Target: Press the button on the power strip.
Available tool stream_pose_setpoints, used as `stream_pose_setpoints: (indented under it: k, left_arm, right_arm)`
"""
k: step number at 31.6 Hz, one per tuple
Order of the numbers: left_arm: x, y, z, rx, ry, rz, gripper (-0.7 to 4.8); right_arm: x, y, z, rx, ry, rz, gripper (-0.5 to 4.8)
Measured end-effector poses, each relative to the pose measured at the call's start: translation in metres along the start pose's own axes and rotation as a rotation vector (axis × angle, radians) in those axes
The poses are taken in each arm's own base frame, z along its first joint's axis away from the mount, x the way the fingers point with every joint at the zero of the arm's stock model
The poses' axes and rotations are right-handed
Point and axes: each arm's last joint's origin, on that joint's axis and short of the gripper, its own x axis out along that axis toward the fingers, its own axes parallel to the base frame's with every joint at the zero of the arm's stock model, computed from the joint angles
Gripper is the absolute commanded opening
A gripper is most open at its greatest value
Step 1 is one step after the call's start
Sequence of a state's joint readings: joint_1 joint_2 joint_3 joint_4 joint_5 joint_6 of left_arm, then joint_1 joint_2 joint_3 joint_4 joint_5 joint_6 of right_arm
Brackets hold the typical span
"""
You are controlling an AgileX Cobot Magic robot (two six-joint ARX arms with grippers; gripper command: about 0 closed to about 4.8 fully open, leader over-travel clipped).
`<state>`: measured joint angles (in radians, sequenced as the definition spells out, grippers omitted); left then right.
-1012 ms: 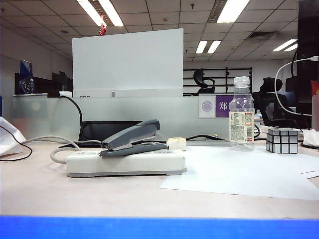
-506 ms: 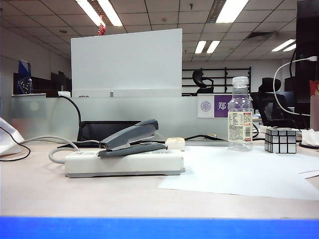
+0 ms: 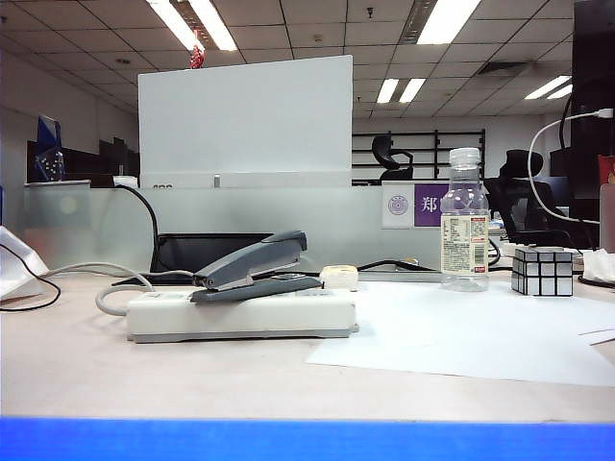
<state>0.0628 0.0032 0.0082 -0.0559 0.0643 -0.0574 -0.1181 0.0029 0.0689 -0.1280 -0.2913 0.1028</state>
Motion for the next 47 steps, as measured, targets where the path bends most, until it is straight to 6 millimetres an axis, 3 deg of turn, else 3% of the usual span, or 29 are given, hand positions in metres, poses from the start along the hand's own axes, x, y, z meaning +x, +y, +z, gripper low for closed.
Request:
stream_pose_setpoints:
  k: [12, 33, 47]
  left_arm:
    - [0.0000, 0.0000, 0.0000, 0.000, 0.000, 0.000, -0.05]
    - [0.0000, 0.0000, 0.0000, 0.000, 0.000, 0.000, -0.05]
    - [0.0000, 0.0000, 0.0000, 0.001, 0.000, 0.000, -0.05]
  right_arm:
    - [-0.0005, -0.0052, -0.0023, -0.020, 0.014, -0.175, 0.00]
    - [0.0010, 0.0027, -0.0023, -0.059, 0.021, -0.070, 0.00]
    - [0.0013, 0.0033, -0.0018, -0.080, 0.010, -0.145, 0.00]
